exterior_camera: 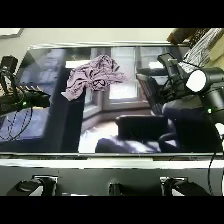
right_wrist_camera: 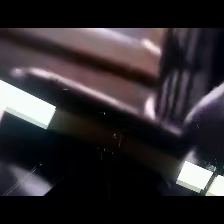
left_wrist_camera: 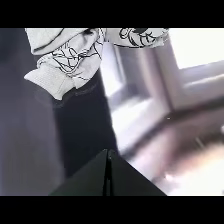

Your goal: Fold the clothes and pants, and hang the long-sleeved shirts on hangers.

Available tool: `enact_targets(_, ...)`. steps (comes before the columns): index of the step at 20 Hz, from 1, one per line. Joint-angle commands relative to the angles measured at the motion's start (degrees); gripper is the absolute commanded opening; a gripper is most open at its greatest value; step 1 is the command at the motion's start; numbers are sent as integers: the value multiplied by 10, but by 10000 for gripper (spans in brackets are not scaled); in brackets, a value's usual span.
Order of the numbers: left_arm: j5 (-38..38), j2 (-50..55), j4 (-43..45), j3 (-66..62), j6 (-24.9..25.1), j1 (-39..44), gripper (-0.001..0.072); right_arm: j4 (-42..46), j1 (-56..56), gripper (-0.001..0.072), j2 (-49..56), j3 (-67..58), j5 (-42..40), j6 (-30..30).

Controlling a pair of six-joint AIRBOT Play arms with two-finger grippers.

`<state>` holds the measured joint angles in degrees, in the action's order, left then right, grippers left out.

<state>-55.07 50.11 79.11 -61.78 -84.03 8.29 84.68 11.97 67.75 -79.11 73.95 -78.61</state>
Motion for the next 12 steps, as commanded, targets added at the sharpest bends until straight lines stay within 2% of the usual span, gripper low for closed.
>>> enact_targets(1,0,0,0,0,0,0,30,0,1,37,0,0,0,0)
enact_targets(5,0,2,0,0,0,0,42,0,1,37,0,0,0,0)
enact_targets(6,0,3,1,0,0,0,210,0,1,37,0,0,0,0)
enact_targets(7,-6,4,0,0,-2,-1,653,0,1,37,0,0,0,0)
enact_targets(8,-9,9,4,1,-19,-2,720,0,1,37,0,0,0,0)
enact_targets(10,-4,32,0,17,-109,-35,720,0,1,37,0,0,0,0)
enact_targets(11,6,52,-29,35,-141,-64,720,0,1,37,0,0,0,0)
enact_targets(12,23,76,-79,53,-144,-94,720,0,1,37,0,0,0,0)
